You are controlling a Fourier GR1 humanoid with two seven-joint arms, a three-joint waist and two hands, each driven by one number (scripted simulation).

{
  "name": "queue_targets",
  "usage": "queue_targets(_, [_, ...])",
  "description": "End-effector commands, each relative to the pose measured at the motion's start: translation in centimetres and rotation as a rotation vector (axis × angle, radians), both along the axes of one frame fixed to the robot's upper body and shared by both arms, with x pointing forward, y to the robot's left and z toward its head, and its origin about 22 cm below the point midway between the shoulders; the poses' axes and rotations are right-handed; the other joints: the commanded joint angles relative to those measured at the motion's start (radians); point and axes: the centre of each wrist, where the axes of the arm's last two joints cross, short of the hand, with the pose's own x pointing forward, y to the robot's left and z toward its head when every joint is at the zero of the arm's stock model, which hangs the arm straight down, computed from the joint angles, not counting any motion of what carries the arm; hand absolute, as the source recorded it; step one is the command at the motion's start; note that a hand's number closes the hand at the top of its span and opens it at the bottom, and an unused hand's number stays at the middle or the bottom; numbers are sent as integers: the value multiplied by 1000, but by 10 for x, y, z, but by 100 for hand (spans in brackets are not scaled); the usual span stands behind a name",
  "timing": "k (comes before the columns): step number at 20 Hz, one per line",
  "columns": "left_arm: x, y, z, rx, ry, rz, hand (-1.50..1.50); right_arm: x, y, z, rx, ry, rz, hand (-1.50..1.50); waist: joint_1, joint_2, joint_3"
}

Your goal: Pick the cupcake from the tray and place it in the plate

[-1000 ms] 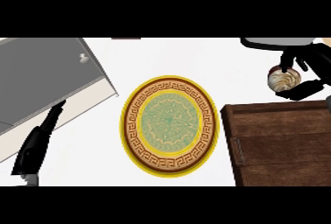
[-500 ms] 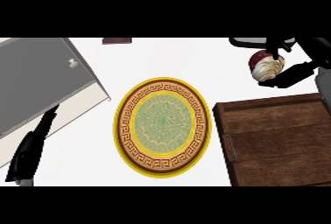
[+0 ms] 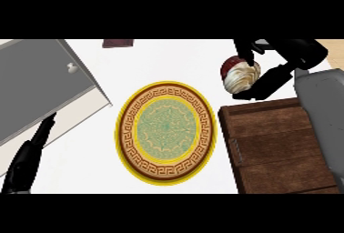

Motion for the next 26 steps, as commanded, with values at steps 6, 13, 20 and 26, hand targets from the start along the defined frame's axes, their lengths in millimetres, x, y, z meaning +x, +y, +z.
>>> queue_targets(6, [-1,-2,-10,3,1,8,0,-40,103,-9,-96,121,42,150,-2,1,1])
queue_targets(13, [5,-4,8,-3,-25,-9,0,-34,164,-58,-212,161,60,150,12,5,1])
queue_targets(20, [13,-5,19,-7,-17,-23,0,-47,176,-102,-161,433,6,150,29,6,2])
queue_targets(26, [17,2,10,3,-14,-29,0,-42,197,-133,-213,410,-89,-150,27,8,1])
